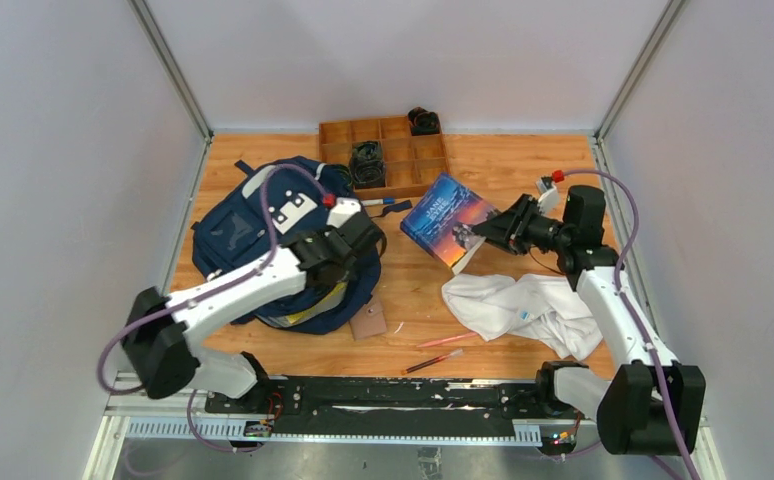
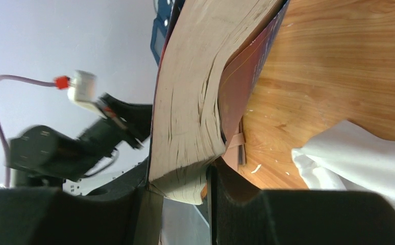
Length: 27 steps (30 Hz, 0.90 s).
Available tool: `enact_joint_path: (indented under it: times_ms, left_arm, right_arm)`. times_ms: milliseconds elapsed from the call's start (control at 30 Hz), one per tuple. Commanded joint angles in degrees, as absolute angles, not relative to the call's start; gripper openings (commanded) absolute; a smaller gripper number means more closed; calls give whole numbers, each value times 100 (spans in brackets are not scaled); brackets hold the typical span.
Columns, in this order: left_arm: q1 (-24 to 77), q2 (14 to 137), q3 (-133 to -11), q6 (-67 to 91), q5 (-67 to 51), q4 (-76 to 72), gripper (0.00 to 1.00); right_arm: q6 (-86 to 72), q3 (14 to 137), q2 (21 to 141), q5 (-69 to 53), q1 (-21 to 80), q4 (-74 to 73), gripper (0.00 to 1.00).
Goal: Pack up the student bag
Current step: Place the book in the student bag.
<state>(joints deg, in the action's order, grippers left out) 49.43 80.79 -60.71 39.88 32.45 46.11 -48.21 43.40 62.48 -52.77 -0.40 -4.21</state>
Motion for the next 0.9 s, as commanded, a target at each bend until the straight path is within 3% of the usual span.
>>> enact_joint_path:
  times_ms: [0,200,600,867]
  left_arm:
    - [4473,6831,-6717,3441,3663,5045,0]
    - [3526,6365,-7362,2947,3114,5105,0]
    - [2869,6462,-8177,2780,2565,5106,0]
    - [2817,6467,-8505,2839,2431,5106,0]
  right_arm:
    - [-5118,4518,5810,-5751,733,471,0]
    - [-5557,4233,5989,-4858,2192,1425,0]
    - [-6477,4271,7024,-4084,3316,2809,0]
    - [-7266,4568,8465,-3466,4005,4289,0]
